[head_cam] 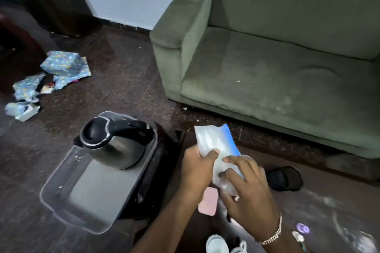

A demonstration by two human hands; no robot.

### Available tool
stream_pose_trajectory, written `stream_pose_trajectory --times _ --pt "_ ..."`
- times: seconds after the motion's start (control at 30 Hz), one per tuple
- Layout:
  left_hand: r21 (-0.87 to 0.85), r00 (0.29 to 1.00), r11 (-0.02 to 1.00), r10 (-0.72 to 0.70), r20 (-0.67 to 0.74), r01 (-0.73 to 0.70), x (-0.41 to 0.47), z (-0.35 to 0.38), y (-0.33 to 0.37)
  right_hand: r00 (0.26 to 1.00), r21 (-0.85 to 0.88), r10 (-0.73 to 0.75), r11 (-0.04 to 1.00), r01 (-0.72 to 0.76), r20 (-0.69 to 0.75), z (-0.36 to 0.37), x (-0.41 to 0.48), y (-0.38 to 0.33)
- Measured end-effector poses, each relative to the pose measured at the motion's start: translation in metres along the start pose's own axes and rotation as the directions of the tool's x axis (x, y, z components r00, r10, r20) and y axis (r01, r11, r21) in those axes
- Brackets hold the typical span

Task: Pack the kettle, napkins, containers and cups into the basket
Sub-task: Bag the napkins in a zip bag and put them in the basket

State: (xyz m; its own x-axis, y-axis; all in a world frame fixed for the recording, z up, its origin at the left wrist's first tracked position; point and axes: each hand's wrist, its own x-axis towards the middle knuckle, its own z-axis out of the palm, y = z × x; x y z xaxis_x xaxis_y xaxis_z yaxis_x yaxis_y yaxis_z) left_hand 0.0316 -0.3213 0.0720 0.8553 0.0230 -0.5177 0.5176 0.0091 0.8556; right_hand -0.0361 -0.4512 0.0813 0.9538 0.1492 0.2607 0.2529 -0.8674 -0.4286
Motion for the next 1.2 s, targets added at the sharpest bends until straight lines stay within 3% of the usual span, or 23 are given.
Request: stream_pose_trajectory --times 0.1,0.17,0.27,0.43,0.53,0.63,0.73,0.8,0.87,0.93,1.03,1.13,1.2 --pt "0.019 0.997 0.999 0.029 0.072 -0.031 -0.001 0.030 0.000 0.960 0.210 0.276 0.942 -0.262 -0.039 -0.026 -0.014 0.018" --pt "0.031 0.990 0.999 0.033 0.135 -0.037 -0.004 0.044 -0.003 0.875 0.353 0.480 0.830 -0.432 -0.056 -0.042 -0.015 0.034" --pt "0.052 0.979 0.997 0.050 0.200 -0.061 -0.011 0.068 -0.005 0.740 0.486 0.672 0.657 -0.576 -0.030 -0.059 -0.018 0.063" --pt "0.068 0.968 0.997 0.014 0.252 -0.032 -0.022 0.103 -0.003 0.574 0.637 0.804 0.365 -0.679 0.152 -0.071 -0.029 0.099" --pt "0.092 0.963 0.995 0.002 0.269 -0.028 -0.024 0.118 -0.004 0.555 0.686 0.806 0.286 -0.670 0.205 -0.075 -0.037 0.109" --pt "0.121 0.956 0.992 0.006 0.293 -0.043 -0.027 0.128 -0.004 0.588 0.692 0.793 0.335 -0.639 0.160 -0.081 -0.042 0.109" --pt "0.227 0.967 0.964 0.079 0.243 -0.136 -0.036 0.142 0.000 0.658 0.547 0.749 0.584 -0.599 -0.078 -0.093 -0.046 0.101" --pt "0.286 0.974 0.939 0.145 0.173 -0.191 -0.047 0.147 0.010 0.738 0.406 0.634 0.752 -0.519 -0.231 -0.103 -0.047 0.094" --pt "0.290 0.963 0.927 0.183 0.199 -0.236 -0.058 0.151 0.024 0.812 0.238 0.496 0.866 -0.439 -0.307 -0.111 -0.049 0.086" --pt "0.266 0.943 0.922 0.213 0.257 -0.281 -0.066 0.156 0.030 0.850 0.104 0.429 0.902 -0.418 -0.307 -0.116 -0.050 0.079" --pt "0.318 0.897 0.842 0.373 0.237 -0.435 -0.070 0.160 0.036 0.888 0.059 0.390 0.920 -0.388 -0.245 -0.124 -0.050 0.066" --pt "0.367 0.856 0.773 0.474 0.208 -0.518 -0.073 0.158 0.042 0.873 0.169 0.452 0.889 -0.425 -0.183 -0.131 -0.051 0.054" --pt "0.390 0.815 0.717 0.539 0.213 -0.577 -0.076 0.156 0.044 0.809 0.341 0.564 0.803 -0.489 -0.166 -0.136 -0.051 0.050"
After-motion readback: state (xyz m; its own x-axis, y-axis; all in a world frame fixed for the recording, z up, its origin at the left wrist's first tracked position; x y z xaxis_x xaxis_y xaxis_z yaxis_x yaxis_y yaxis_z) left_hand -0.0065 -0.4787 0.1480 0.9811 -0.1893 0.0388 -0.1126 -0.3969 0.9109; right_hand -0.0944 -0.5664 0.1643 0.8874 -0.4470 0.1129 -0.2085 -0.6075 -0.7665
